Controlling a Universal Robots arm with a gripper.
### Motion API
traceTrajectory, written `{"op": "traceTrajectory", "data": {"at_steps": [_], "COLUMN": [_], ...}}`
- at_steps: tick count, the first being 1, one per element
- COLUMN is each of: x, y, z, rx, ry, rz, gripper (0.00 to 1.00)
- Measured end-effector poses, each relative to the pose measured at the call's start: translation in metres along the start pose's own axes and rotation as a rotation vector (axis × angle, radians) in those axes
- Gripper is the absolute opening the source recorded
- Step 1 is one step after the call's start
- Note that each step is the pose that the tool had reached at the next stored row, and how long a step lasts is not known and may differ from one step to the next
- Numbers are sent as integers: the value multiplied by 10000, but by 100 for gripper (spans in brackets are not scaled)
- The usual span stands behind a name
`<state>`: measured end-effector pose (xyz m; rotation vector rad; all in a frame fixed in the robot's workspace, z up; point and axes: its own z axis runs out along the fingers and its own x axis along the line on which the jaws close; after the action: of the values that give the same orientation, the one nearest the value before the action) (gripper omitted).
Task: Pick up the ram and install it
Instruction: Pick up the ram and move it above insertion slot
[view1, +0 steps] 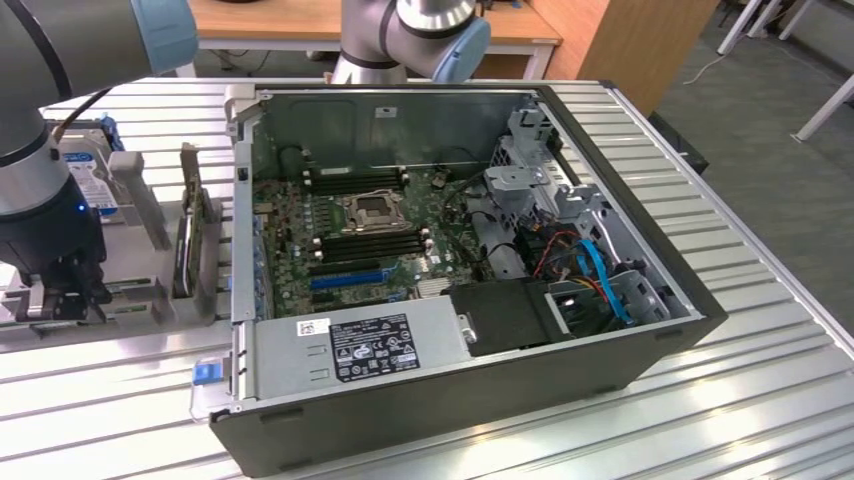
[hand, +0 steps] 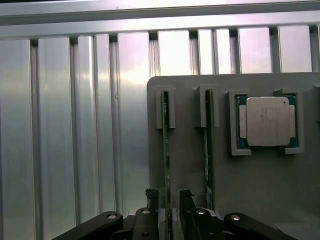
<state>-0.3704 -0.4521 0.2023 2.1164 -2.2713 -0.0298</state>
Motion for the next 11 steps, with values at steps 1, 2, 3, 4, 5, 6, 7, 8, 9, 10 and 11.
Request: {"op": "traceTrajectory", "data": {"at_steps": [1, 2, 3, 4, 5, 6, 7, 8, 9, 10, 11], "x": [1, 1, 2, 4, 6, 6, 7, 7, 7, 7, 7], "y": [0, 0, 0, -1, -1, -1, -1, -1, -2, -2, -2], "z": [0, 3, 7, 12, 17, 22, 25, 30, 33, 33, 33], "rx": [1, 1, 2, 0, 0, 1, 0, 0, 0, -1, -1], "ry": [0, 0, -1, 0, 1, 0, 0, 1, 1, 1, 1], "rz": [-1, -2, -2, -2, -2, -2, -1, -1, -1, -2, -2], "gripper": [31, 31, 31, 31, 31, 31, 31, 31, 31, 31, 31]}}
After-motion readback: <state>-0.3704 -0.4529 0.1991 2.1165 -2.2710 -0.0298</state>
